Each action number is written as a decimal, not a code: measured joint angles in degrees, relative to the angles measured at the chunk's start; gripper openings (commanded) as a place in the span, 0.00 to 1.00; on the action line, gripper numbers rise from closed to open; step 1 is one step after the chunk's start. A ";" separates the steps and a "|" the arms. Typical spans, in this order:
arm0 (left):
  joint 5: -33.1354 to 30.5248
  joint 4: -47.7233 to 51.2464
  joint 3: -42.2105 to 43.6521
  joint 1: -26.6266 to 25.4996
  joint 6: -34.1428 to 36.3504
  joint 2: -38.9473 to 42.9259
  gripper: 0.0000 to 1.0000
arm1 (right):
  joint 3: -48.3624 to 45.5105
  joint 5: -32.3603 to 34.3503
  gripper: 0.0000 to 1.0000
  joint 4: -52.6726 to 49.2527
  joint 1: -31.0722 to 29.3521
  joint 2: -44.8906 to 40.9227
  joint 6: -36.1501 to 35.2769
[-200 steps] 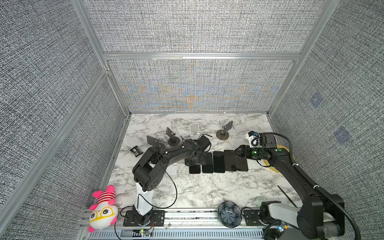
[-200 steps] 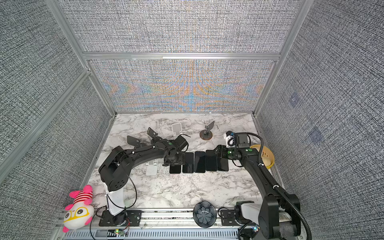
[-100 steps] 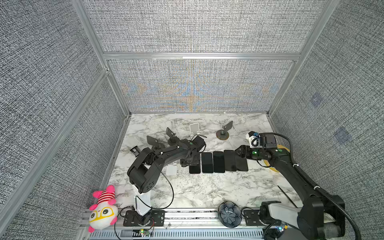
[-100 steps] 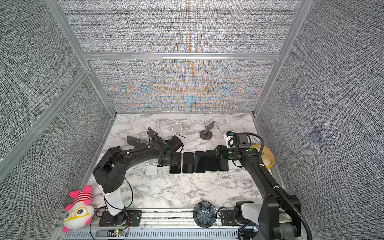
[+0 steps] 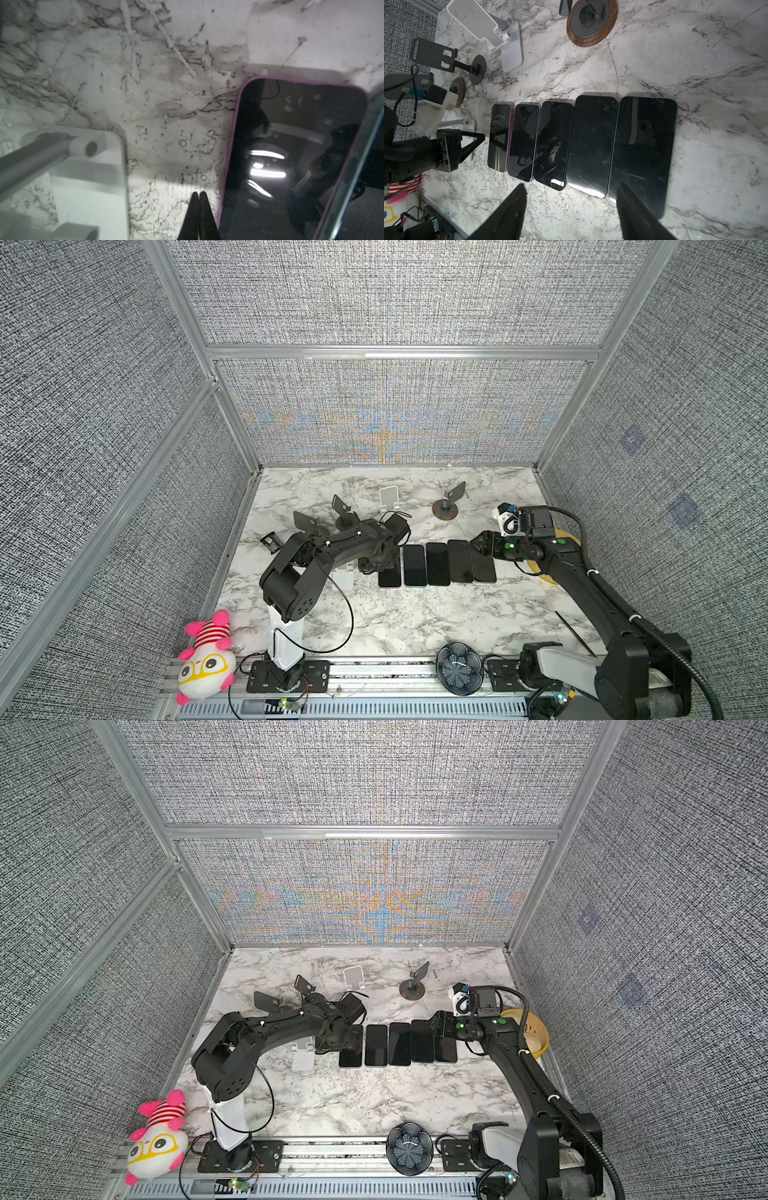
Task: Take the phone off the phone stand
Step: 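Lower the purple-edged phone flat beside the black phones with the left gripper, then open the left gripper and release the placed purple-edged phone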
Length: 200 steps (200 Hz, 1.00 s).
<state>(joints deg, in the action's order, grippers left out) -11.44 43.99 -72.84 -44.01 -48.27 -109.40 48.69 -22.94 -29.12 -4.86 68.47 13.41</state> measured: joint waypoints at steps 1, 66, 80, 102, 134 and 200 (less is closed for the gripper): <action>0.00 0.00 0.00 0.02 0.00 -0.02 0.00 | 0.00 0.00 0.69 -0.02 0.00 0.00 0.00; 0.74 -0.98 0.44 0.22 0.00 -1.40 0.00 | 0.00 0.00 0.69 -0.02 0.00 0.09 0.02; 1.01 -1.31 0.44 0.22 0.00 -1.40 0.00 | -0.02 0.00 0.69 -0.02 0.00 0.09 0.02; 1.57 -1.55 0.33 0.20 -0.02 -1.46 0.00 | -0.02 0.00 0.70 -0.02 0.00 0.09 0.02; 2.62 -2.32 0.00 -0.07 -0.02 -1.66 0.00 | -0.02 0.00 0.70 0.00 0.00 0.09 0.00; 3.56 -3.28 -0.15 -0.48 -0.79 -1.77 0.00 | -0.11 0.00 0.69 0.07 0.00 0.13 0.00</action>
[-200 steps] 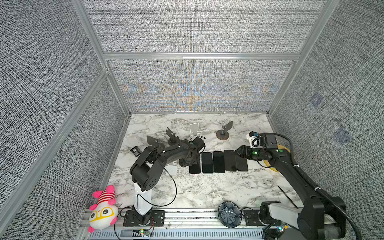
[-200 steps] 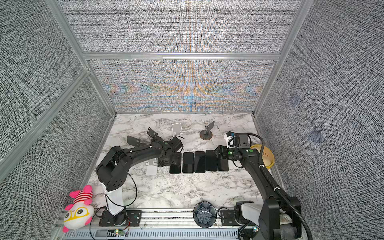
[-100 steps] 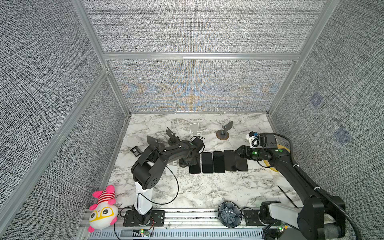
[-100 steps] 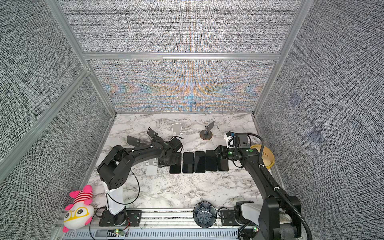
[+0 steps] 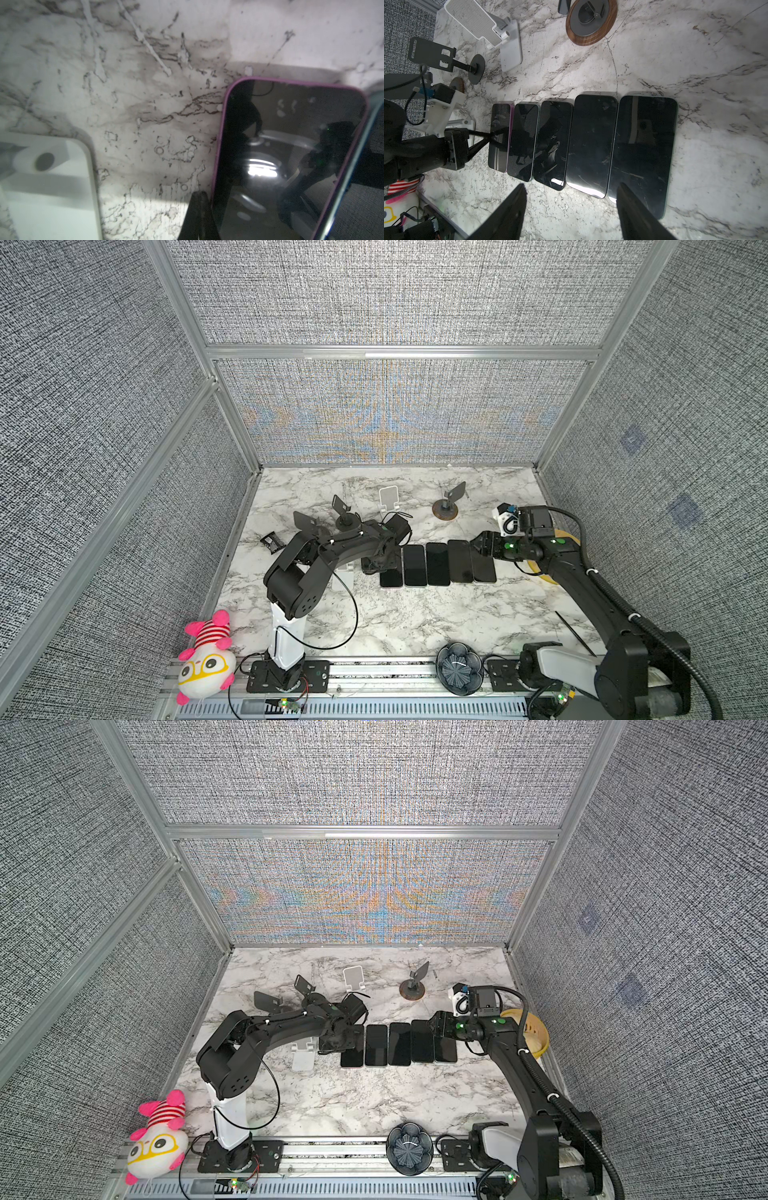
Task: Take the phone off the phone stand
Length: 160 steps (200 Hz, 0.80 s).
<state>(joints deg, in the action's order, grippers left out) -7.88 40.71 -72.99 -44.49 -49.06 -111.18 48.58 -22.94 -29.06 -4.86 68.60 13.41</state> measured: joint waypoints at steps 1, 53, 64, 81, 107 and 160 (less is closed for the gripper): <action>0.00 0.00 0.00 0.00 -0.02 0.00 0.00 | -0.02 0.00 0.69 0.02 0.00 0.00 0.00; 0.35 0.07 -0.66 -0.20 -0.04 -0.11 0.02 | -1.03 0.00 0.70 0.15 0.00 -0.02 0.02; 0.33 0.31 -0.81 -0.22 -0.04 -0.11 0.10 | -1.05 0.02 0.70 0.17 0.00 -0.02 0.02; -0.17 1.07 -1.03 -0.26 0.46 0.00 0.57 | -1.05 0.07 0.70 0.17 0.00 -0.02 0.02; -0.94 3.17 -1.40 -0.22 2.19 2.43 0.98 | -1.07 1.27 0.73 0.28 0.00 -0.22 0.24; -9.92 6.62 -0.76 -0.35 7.32 18.60 0.98 | -1.53 7.13 0.99 2.01 0.00 -5.05 -0.33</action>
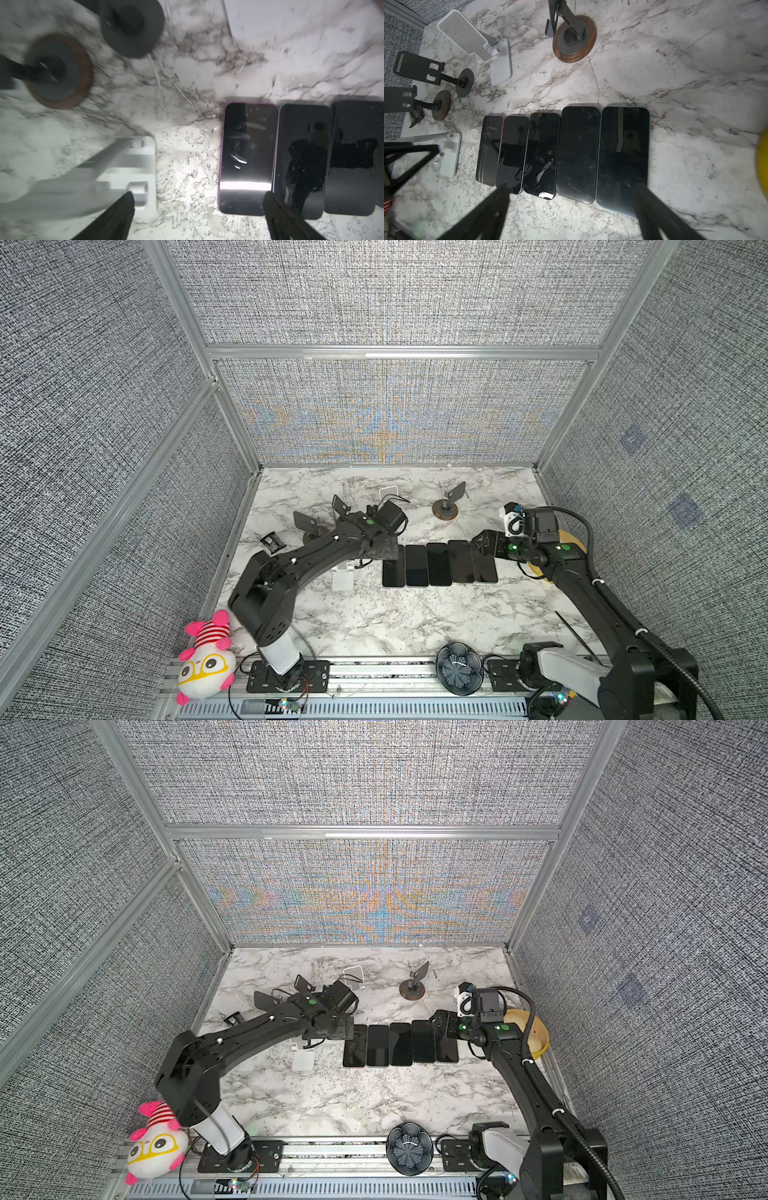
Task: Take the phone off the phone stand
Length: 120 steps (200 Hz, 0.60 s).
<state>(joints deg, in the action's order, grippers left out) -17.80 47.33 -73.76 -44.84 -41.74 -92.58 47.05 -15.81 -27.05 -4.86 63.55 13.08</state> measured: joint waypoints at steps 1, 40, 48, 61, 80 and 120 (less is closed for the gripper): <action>-0.31 0.07 0.04 0.02 0.07 0.31 0.98 | -0.02 0.11 0.99 0.07 0.00 -0.09 0.02; -14.47 0.42 5.51 7.41 5.55 14.78 0.98 | -4.79 8.35 0.99 4.42 0.00 -3.63 -1.42; -16.26 -0.63 8.33 10.73 6.84 18.14 0.98 | -6.43 9.88 0.99 5.86 0.02 -4.76 -2.25; -19.71 -3.28 13.97 15.58 8.41 23.71 0.99 | -8.39 11.63 0.99 7.65 -0.02 -6.34 -3.48; -23.10 -10.43 23.91 20.79 12.15 31.26 0.99 | -10.54 14.67 0.99 10.12 -0.04 -7.43 -5.46; -26.18 -30.14 41.03 28.35 21.29 38.73 0.99 | -12.31 21.18 0.99 13.99 -0.37 -4.72 -7.32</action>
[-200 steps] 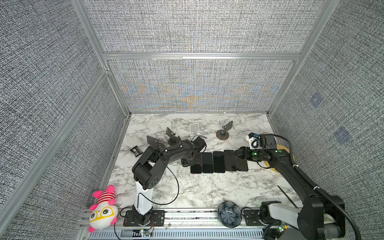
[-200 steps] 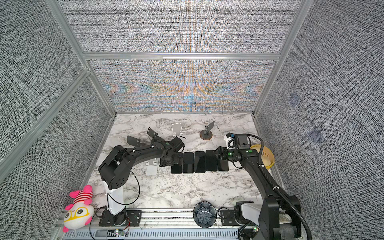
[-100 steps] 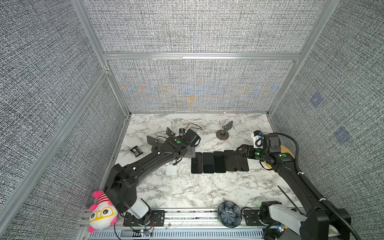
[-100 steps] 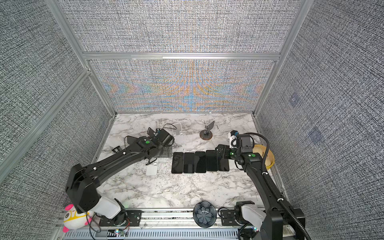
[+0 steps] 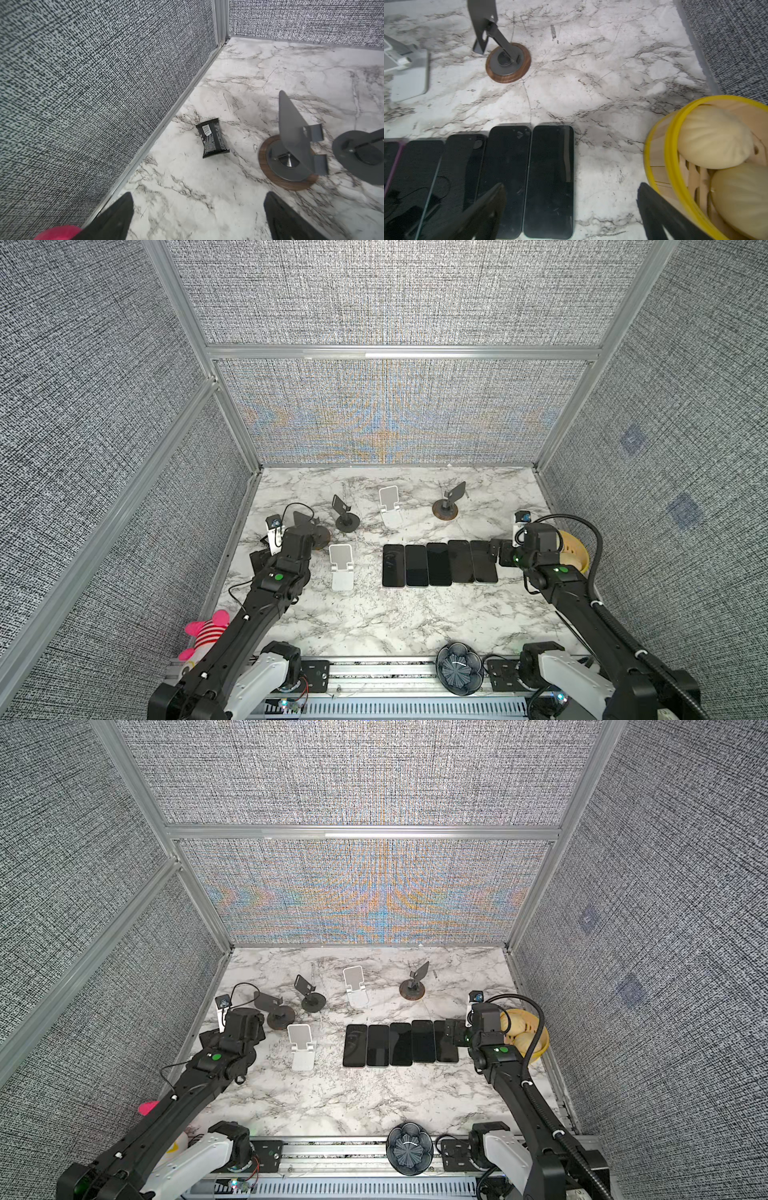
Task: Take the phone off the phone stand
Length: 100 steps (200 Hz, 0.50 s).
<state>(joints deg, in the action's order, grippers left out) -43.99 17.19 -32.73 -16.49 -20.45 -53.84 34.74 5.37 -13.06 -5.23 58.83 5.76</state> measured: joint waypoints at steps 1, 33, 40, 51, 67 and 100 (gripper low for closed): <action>0.02 -0.66 0.39 0.22 0.31 -0.04 0.99 | -0.11 0.17 0.99 0.22 0.00 0.22 -0.07; 2.21 -15.39 5.66 4.33 5.92 -5.29 0.99 | -3.13 3.28 0.99 5.44 -0.39 4.90 -0.52; 3.10 -18.34 6.40 4.70 7.26 -7.19 0.99 | -3.78 3.69 0.99 6.67 -0.63 5.73 -0.66; 4.50 -22.91 7.34 5.16 9.03 -9.81 0.99 | -4.72 4.46 0.99 8.79 -0.85 6.60 -1.20; 6.62 -29.51 8.63 6.27 10.91 -13.33 0.99 | -6.27 5.03 0.99 12.70 -1.18 7.67 -1.81; 10.62 -38.47 8.74 6.99 13.94 -17.75 0.99 | -9.46 6.01 0.99 20.39 -1.51 9.77 -2.67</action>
<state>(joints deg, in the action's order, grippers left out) -33.36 -21.28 -23.99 -9.50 -6.50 -71.59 25.28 11.38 7.33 -6.74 68.60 3.09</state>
